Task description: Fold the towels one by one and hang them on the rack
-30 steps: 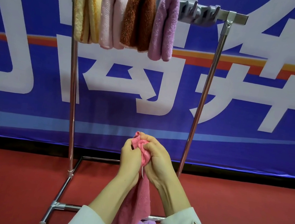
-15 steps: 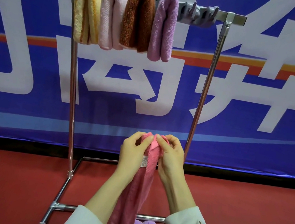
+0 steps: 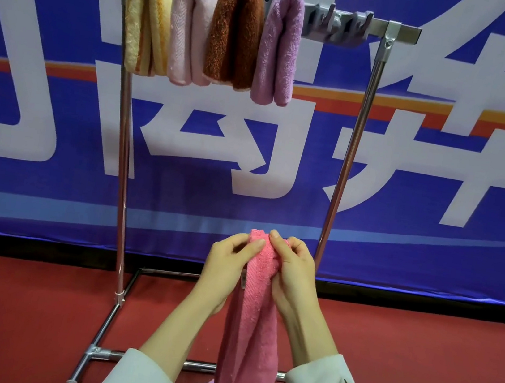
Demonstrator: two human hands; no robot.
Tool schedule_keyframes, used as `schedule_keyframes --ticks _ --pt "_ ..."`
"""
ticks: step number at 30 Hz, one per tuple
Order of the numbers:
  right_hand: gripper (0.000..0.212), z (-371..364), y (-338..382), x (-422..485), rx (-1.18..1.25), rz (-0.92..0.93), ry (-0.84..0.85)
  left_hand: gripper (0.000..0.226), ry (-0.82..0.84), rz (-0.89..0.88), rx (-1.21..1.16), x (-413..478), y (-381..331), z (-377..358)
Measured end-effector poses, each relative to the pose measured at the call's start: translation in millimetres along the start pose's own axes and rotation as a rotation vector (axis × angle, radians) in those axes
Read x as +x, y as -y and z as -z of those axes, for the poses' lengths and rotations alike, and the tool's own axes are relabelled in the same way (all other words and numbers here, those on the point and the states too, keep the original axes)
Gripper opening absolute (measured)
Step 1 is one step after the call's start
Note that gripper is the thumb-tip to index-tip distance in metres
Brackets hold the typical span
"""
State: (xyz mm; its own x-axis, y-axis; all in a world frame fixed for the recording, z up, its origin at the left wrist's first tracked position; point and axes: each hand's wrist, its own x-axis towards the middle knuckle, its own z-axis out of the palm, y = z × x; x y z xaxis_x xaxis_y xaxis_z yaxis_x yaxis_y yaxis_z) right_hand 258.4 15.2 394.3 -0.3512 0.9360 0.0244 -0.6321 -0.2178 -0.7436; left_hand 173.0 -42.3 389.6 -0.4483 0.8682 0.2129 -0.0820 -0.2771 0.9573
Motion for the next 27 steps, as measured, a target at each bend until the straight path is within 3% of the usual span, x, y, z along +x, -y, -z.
schedule_keyframes --ticks 8,15,19,20,23,27 --pt "0.028 3.1 -6.0 1.7 -0.167 -0.001 0.072 0.022 -0.155 0.002 0.032 4.0 0.8 1.2" --pt "0.014 20.2 8.3 1.2 -0.727 0.111 0.298 0.023 -0.241 0.024 -0.049 19.8 -16.5 33.3" --pt "0.052 30.6 8.3 7.4 -1.06 0.097 0.423 0.026 -0.269 -0.046 -0.065 24.3 -21.0 42.6" --pt "0.06 34.8 7.9 8.8 -1.13 0.072 0.434 0.027 -0.29 -0.059 -0.069 24.7 -22.4 44.1" --pt "0.054 47.6 10.5 12.7 -1.299 0.004 0.403 0.028 -0.356 -0.097 -0.116 27.5 -27.0 54.0" --pt "0.051 62.0 12.6 22.2 -1.862 0.007 0.298 0.026 -0.402 -0.16 -0.124 31.3 -34.7 67.9"
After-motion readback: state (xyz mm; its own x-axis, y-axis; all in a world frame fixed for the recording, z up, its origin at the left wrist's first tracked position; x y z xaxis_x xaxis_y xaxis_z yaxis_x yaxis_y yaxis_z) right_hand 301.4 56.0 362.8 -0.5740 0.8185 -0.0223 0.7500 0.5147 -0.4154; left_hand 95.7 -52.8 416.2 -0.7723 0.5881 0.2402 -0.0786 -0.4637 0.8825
